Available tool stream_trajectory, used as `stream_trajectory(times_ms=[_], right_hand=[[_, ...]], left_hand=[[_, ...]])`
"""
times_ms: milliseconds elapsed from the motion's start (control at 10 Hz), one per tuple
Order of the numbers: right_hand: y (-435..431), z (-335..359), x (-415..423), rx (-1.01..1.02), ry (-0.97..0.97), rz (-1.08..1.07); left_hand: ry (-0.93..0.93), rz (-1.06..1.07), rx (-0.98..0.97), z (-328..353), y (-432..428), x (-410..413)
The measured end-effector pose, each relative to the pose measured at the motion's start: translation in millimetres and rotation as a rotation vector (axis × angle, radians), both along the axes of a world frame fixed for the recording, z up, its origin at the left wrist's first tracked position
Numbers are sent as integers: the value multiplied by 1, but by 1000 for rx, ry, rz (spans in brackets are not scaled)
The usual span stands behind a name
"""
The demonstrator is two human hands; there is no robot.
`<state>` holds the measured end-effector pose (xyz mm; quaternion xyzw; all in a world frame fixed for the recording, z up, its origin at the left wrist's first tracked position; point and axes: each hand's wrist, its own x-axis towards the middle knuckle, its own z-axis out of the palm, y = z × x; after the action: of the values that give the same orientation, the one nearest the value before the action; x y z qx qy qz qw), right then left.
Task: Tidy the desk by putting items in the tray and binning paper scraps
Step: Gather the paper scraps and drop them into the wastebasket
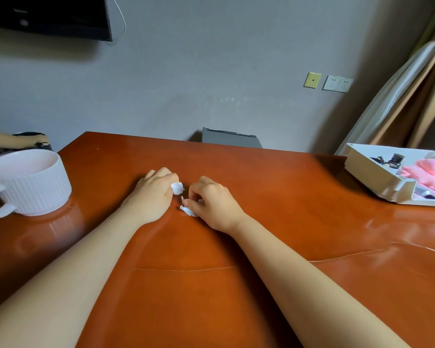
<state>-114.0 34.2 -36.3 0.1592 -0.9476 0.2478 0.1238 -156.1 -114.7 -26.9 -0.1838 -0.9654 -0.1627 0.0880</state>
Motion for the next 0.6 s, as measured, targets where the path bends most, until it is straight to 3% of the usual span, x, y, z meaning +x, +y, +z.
stream_trajectory(times_ms=[100,200,600], right_hand=[[4,-1,-1,-84,36,-75],[7,-2,-2,-117,53,-98],[3,2,12,203,38,22]], left_hand=[[-43,21,39,-4,-1,-4],[64,59,31,-8,-4,-5],[272,23,252,-7,-2,8]])
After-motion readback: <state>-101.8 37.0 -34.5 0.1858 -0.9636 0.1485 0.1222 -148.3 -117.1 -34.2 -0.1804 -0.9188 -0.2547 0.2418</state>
